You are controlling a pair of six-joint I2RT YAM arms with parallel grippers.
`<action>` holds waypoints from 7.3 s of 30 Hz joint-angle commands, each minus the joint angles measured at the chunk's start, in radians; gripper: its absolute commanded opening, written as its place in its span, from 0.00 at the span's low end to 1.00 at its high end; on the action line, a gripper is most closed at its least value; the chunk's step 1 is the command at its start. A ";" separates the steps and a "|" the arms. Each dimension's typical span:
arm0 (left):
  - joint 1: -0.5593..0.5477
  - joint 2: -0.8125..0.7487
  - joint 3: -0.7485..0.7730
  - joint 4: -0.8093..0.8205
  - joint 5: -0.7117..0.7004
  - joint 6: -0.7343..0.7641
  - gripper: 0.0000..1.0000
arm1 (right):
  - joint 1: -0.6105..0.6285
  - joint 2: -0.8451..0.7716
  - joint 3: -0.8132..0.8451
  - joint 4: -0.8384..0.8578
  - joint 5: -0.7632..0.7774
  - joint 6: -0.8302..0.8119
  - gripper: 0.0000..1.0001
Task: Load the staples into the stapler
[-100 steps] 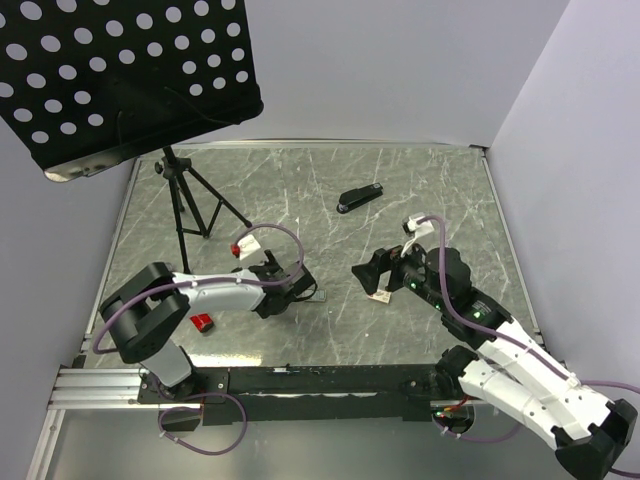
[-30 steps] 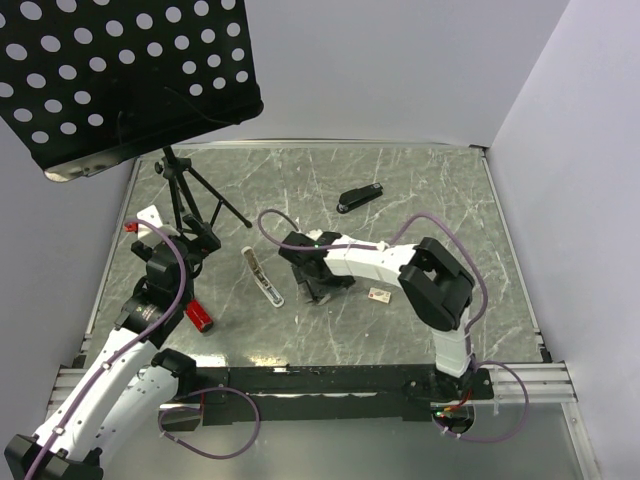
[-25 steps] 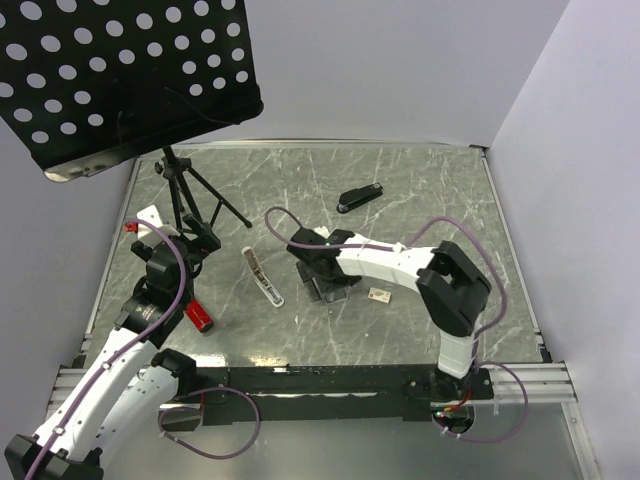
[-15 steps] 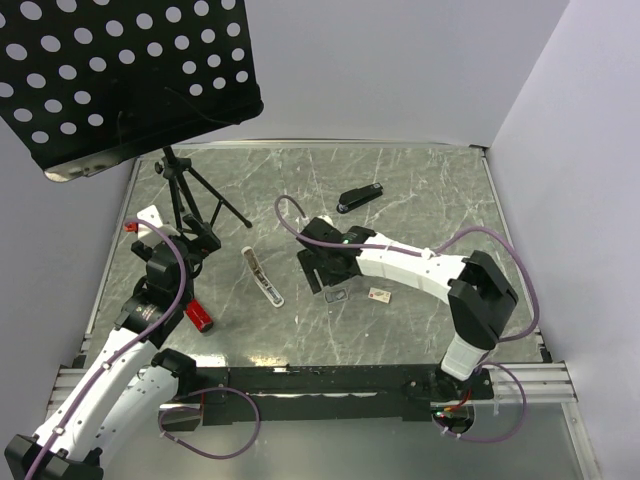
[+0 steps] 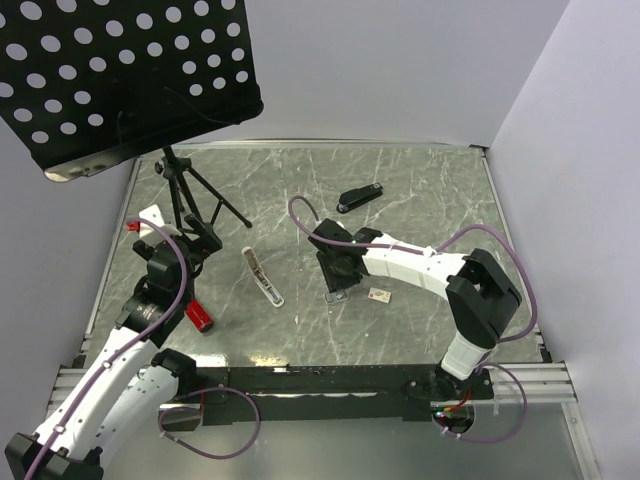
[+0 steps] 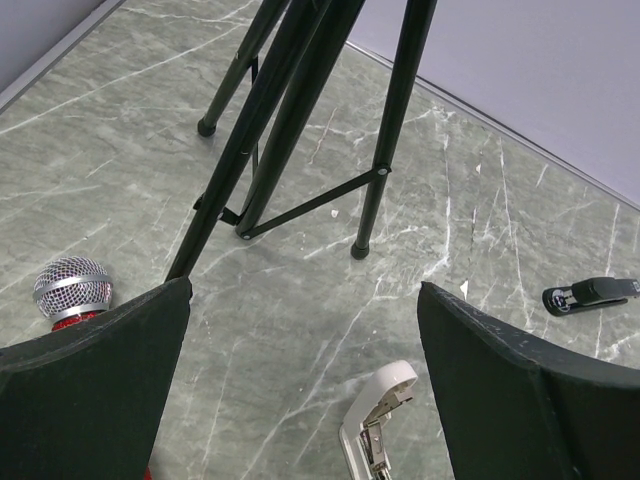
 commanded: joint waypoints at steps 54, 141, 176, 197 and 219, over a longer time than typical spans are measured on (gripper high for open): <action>0.013 -0.009 -0.010 0.037 0.037 0.016 0.99 | -0.059 0.082 -0.054 -0.004 0.018 0.526 0.32; -0.256 0.259 0.089 0.209 0.815 -0.817 0.88 | -0.019 -0.703 -0.473 0.919 -0.441 -0.089 0.27; -0.253 -0.221 -0.029 -0.085 -0.323 0.029 0.99 | 0.453 0.088 0.078 0.105 -0.280 -0.588 0.46; -0.148 -0.230 -0.044 -0.041 -0.291 0.065 1.00 | 0.486 0.220 0.133 0.096 -0.244 -0.603 0.30; -0.112 -0.219 -0.047 -0.029 -0.250 0.076 0.99 | 0.341 0.116 0.000 0.126 -0.022 -0.448 0.00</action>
